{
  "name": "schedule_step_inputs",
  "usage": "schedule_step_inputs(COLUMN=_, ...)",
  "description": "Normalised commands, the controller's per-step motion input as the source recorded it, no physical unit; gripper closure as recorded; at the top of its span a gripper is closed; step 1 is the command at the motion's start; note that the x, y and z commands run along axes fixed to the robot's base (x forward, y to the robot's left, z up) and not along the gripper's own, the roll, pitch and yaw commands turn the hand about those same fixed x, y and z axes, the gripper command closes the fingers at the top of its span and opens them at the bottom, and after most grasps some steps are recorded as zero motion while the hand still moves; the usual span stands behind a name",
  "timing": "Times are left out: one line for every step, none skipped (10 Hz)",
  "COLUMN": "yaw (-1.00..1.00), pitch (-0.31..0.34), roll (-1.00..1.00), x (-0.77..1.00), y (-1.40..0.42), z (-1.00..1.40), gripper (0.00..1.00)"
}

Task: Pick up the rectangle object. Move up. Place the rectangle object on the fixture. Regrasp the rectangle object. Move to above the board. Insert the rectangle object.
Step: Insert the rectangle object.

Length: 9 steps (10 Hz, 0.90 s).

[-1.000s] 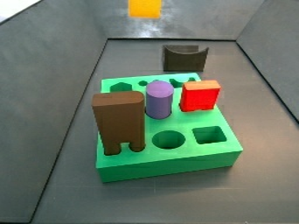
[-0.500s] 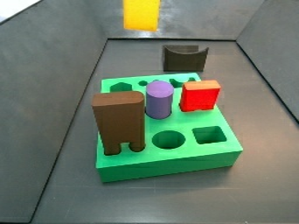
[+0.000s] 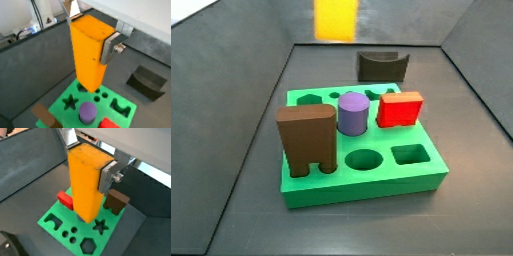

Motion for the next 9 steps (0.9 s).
schedule_step_inputs(yaw=0.25, pitch=-0.076, roll=0.0, x=0.65, y=-0.51, z=-0.25, gripper=1.0)
schedule_step_inputs(yaw=0.25, pitch=-0.046, roll=0.0, x=0.73, y=-0.49, z=-0.23, gripper=1.0)
schedule_step_inputs(yaw=0.21, pitch=-0.009, roll=0.0, x=0.81, y=-0.47, z=-0.21, gripper=1.0)
schedule_step_inputs(yaw=0.13, pitch=0.0, roll=0.02, x=0.78, y=-0.37, z=-0.13, gripper=1.0)
schedule_step_inputs(yaw=-0.02, pitch=0.001, roll=0.0, x=0.11, y=0.0, z=0.0, gripper=1.0)
schedule_step_inputs(yaw=0.0, pitch=0.0, roll=0.0, x=0.0, y=-0.02, z=0.0, gripper=1.0)
schedule_step_inputs(yaw=0.0, pitch=0.0, roll=0.0, x=0.13, y=-0.15, z=0.0, gripper=1.0)
schedule_step_inputs(yaw=0.0, pitch=0.0, roll=0.0, x=0.32, y=-0.29, z=0.0, gripper=1.0)
schedule_step_inputs(yaw=0.0, pitch=0.0, roll=0.07, x=0.51, y=-0.45, z=-0.03, gripper=1.0)
